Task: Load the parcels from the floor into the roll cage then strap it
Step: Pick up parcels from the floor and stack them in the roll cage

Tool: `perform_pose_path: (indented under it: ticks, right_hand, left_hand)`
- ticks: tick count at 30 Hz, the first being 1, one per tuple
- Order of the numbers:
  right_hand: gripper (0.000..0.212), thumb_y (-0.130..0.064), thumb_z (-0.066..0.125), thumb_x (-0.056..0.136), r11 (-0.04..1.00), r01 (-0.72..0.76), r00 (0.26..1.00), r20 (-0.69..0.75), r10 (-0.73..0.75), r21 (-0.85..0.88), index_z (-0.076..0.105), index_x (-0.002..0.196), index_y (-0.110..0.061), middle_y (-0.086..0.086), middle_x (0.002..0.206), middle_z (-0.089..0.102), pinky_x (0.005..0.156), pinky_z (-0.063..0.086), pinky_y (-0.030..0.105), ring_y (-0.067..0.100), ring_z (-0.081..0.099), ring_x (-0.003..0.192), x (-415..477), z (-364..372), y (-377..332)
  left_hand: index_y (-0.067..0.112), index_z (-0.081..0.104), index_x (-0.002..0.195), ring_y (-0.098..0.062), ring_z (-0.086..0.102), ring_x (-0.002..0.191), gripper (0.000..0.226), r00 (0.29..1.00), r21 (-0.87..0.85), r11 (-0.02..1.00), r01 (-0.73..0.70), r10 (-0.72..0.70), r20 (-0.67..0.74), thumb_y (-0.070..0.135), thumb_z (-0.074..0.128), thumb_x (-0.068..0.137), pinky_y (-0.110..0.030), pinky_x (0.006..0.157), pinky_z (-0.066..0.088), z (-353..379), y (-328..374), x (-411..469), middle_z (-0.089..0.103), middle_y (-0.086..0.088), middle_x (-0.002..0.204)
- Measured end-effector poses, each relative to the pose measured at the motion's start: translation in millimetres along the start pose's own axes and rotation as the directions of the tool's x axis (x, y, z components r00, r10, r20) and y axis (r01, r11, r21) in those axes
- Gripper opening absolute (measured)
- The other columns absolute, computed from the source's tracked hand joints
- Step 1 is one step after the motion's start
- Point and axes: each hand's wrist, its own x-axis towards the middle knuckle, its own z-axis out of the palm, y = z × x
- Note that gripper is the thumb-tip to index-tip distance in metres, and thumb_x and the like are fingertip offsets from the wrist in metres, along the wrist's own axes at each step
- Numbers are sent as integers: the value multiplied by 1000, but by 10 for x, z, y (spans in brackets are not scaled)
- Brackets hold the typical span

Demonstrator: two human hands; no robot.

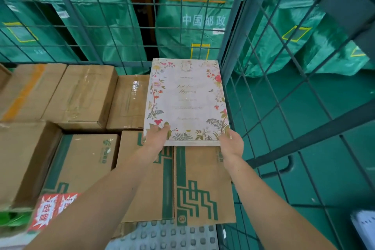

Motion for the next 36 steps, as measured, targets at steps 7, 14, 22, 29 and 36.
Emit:
perform_pose_path:
  ticks: [7, 14, 22, 29, 36]
  right_hand:
    - [48, -13, 59, 94, 996, -46, 999, 30, 44, 75, 53, 142, -18, 3, 142, 55, 110, 44, 42, 24, 55, 124, -236, -161, 46]
    - [34, -6, 55, 95, 998, 47, 999, -30, -45, 51, 60, 128, -4, 5, 125, 61, 92, 48, 19, 19, 55, 103, -846, -335, 226]
    - [40, -10, 57, 95, 946, 15, 986, -164, 41, 325, 54, 134, -4, 8, 110, 60, 89, 52, 26, 14, 56, 81, -2165, -652, 737]
    - [42, -12, 57, 94, 921, 42, 913, -390, 122, 387, 54, 136, -10, 1, 94, 62, 96, 52, 52, 22, 58, 86, -3590, -854, 1629]
    - [38, -9, 57, 94, 832, 85, 819, -514, 255, 548, 55, 132, -9, 7, 84, 60, 73, 49, 37, 22, 53, 75, -4681, -1189, 2526]
  left_hand:
    - [16, 40, 146, -21, 44, 130, 50, 991, 33, 997, -67, 63, 119, 39, 45, 102, -36, 108, 39, -8, 309, -811, 45, -2, 147]
    - [10, 49, 123, -21, 51, 95, 24, 980, 152, 979, -138, 112, 165, 22, 46, 103, -35, 87, 48, -111, 179, -1262, 55, -8, 102]
    - [19, 53, 89, -19, 47, 80, 16, 891, 200, 938, -284, 181, 417, 15, 43, 100, -28, 65, 42, -424, -422, -1943, 50, -7, 96]
    - [12, 44, 124, -18, 53, 78, 27, 763, 312, 822, -477, 210, 612, 15, 48, 98, -30, 65, 46, -630, -1178, -2773, 52, -5, 93]
    - [25, 39, 70, -19, 48, 76, 32, 614, 374, 685, -625, 136, 777, 8, 47, 96, -26, 62, 34, -645, -1947, -3714, 44, 0, 81]
